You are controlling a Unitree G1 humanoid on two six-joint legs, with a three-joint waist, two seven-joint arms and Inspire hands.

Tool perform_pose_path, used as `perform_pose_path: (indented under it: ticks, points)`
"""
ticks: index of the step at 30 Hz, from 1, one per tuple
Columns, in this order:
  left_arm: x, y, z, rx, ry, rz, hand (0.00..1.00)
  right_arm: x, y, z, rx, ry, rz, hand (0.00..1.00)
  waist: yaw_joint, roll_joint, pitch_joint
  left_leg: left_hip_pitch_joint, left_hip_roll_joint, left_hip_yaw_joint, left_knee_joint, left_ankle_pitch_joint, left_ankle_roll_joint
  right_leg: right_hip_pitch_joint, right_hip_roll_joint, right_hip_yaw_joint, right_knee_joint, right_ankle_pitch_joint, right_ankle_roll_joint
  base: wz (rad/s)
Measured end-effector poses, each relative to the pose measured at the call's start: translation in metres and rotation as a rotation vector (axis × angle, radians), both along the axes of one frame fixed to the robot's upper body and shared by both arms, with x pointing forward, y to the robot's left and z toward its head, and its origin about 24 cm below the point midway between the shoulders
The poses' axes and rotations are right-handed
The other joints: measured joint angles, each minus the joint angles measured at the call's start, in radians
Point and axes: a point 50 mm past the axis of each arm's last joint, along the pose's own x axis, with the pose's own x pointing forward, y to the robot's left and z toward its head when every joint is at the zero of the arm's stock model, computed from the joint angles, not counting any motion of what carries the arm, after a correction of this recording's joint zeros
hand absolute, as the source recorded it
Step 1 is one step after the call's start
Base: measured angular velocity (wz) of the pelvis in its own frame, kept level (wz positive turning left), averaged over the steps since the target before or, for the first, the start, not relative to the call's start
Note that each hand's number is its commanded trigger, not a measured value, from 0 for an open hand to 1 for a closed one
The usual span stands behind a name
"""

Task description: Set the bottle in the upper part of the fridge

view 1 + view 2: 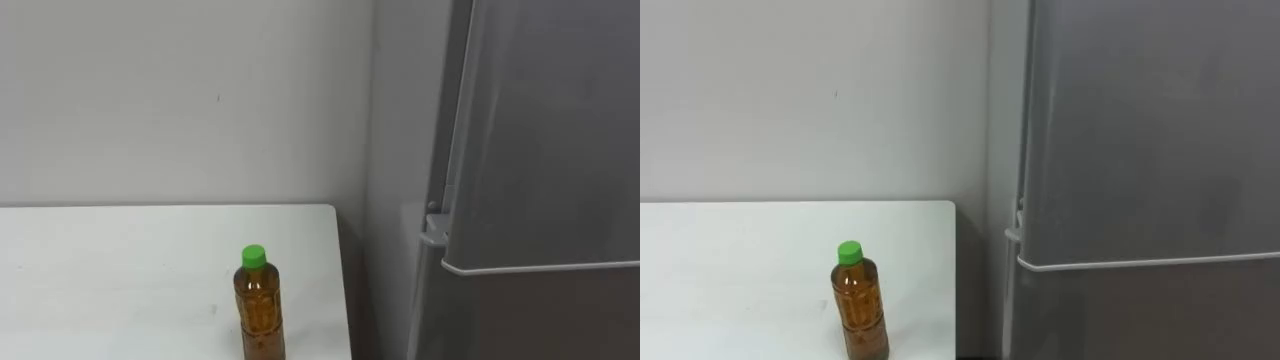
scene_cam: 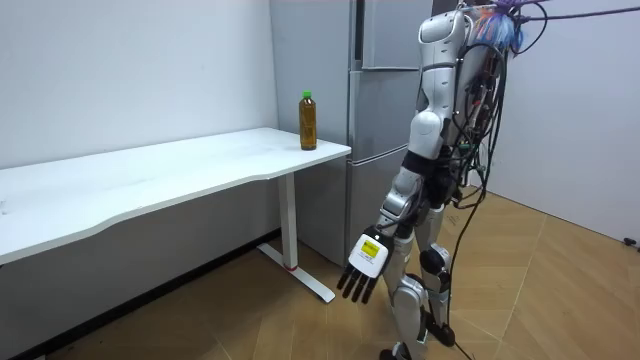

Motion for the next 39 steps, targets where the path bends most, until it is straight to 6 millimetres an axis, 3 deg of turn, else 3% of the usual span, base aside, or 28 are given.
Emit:
perform_pose_path:
  ticks: [12,23,26,27,28,29,32,34,39]
  points:
    - [0.006,-0.001,-0.001,-0.045,-0.024,-0.003,0.0,-0.001,0.0,0.0,0.0,0.002,0.0,0.0,0.01,0.003,0.0002,-0.012,0.002,0.003,0.002,0.0,0.0,-0.012,0.0,-0.002,0.018,0.001,0.0,0.0]
    - [-0.004,-0.001,0.0,-0.043,-0.018,0.032,0.0,-0.001,-0.001,0.0,0.0,-0.006,0.011,0.0,0.011,0.002,0.0009,-0.013,0.004,-0.006,0.01,-0.002,0.001,-0.006,0.001,-0.01,0.021,0.002,-0.002,0.01]
    - [0.003,0.001,0.001,-0.02,-0.04,0.042,0.0,-0.002,-0.001,0.0,-0.002,-0.004,0.011,0.0,0.015,0.006,0.0009,-0.014,0.007,-0.009,0.017,-0.007,0.0,-0.004,0.003,-0.013,0.021,0.002,-0.002,0.05]
    - [0.008,0.005,0.002,-0.008,-0.073,0.08,0.0,-0.002,-0.002,0.001,-0.003,-0.006,0.006,0.0,0.016,0.014,-0.0012,-0.012,0.008,-0.011,0.018,-0.007,0.0,-0.004,0.004,-0.016,0.021,0.002,-0.003,0.06]
    - [0.015,0.01,0.004,0.012,-0.11,0.112,0.0,-0.002,-0.002,0.001,-0.004,-0.006,0.005,0.0,0.017,0.011,0.0031,-0.012,0.01,-0.013,0.018,-0.007,0.0,-0.003,0.004,-0.021,0.021,0.003,-0.004,0.06]
    - [0.019,0.012,0.006,0.022,-0.128,0.119,0.0,-0.001,-0.002,0.001,-0.006,-0.008,0.005,0.0,0.018,0.014,0.0024,-0.013,0.011,-0.013,0.018,-0.007,-0.001,-0.003,0.005,-0.022,0.021,0.003,-0.004,0.0]
    - [0.042,0.026,0.015,0.072,-0.263,0.193,0.0,0.001,-0.007,0.002,-0.022,-0.025,0.002,0.0,0.02,0.039,-0.0002,-0.013,0.012,-0.013,0.017,-0.009,-0.003,-0.003,0.006,-0.021,0.021,0.004,-0.005,0.0]
    - [0.07,0.039,0.031,0.135,-0.41,0.211,0.0,0.0,-0.012,0.004,-0.038,-0.026,-0.001,0.0,0.02,0.051,0.005,-0.012,0.012,-0.013,0.018,-0.009,-0.003,-0.003,0.006,-0.02,0.023,0.004,-0.005,0.0]
    - [0.125,0.054,0.066,0.218,-0.693,0.186,0.0,0.003,-0.017,0.006,-0.054,-0.056,0.025,0.0,0.022,0.07,0.0074,-0.013,0.011,-0.011,0.016,-0.008,-0.003,-0.014,0.005,-0.011,0.034,0.003,-0.005,-0.05]
